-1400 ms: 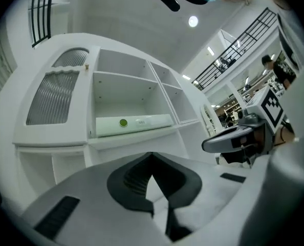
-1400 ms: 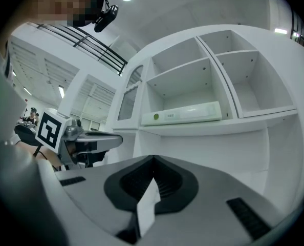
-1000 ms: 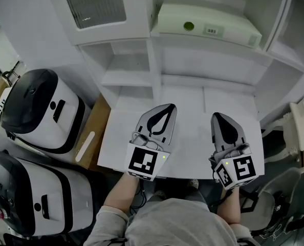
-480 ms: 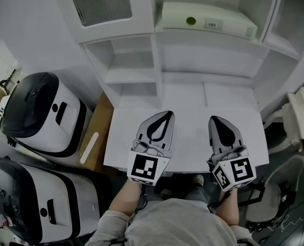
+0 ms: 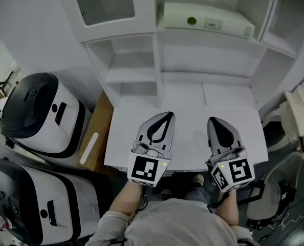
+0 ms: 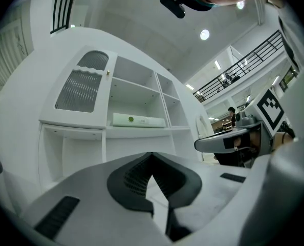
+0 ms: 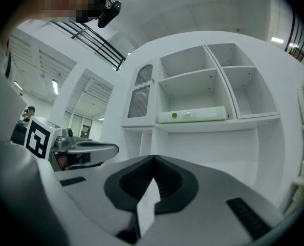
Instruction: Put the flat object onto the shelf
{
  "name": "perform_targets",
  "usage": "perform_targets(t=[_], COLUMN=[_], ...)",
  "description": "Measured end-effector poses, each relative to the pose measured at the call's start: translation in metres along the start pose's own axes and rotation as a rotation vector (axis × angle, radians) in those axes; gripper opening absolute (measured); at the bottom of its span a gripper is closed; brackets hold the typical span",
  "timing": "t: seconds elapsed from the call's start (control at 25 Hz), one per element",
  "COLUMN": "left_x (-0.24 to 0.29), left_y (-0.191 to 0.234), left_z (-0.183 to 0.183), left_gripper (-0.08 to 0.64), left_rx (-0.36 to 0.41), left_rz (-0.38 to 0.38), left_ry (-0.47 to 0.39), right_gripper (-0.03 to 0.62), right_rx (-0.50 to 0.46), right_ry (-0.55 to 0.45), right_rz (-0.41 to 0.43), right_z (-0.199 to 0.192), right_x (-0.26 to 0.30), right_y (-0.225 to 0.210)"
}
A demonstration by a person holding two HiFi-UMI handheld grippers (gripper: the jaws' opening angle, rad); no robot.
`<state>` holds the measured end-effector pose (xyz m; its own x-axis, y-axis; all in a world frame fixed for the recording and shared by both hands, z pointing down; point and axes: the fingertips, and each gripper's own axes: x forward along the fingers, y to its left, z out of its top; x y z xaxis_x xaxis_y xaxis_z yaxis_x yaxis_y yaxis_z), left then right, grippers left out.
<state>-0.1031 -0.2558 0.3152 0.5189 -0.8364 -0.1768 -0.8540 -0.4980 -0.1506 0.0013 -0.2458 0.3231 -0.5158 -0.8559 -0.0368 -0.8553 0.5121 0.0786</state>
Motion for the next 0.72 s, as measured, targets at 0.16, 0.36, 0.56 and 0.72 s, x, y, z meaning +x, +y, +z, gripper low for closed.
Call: perform_targets(t=[0.16,0.36,0.56,0.72], left_x=[-0.0012,-0.0023,-0.0022,-0.0028], left_y=[0.0017,0.0013,0.0003,0.0020], left_z=[0.0025,0.0058,0.0044,0.0069], left_gripper=[0.012,0.012,0.012,0.012], left_rx=[-0.035,-0.022,-0.025,-0.042], left_rz=[0.000,-0.004,-0.009,-0.009], left_ry=[-0.011,-0.027,-0.016,-0.035], right_gripper=[0.009,0.009,0.009,0.009], right_rx=[-0.008,-0.019,-0.022,-0.018], right_ry=[0.002,0.003,0.003,0.008], right_rz=[-0.001,-0.007,-0.010,-0.015], right_z=[0.0014,0.0042,0.0054,0.0049], right_x=[-0.0014,-0.0029,-0.0023,-0.0017], right_y=[0.0018,0.0029,0.0034,0.0051])
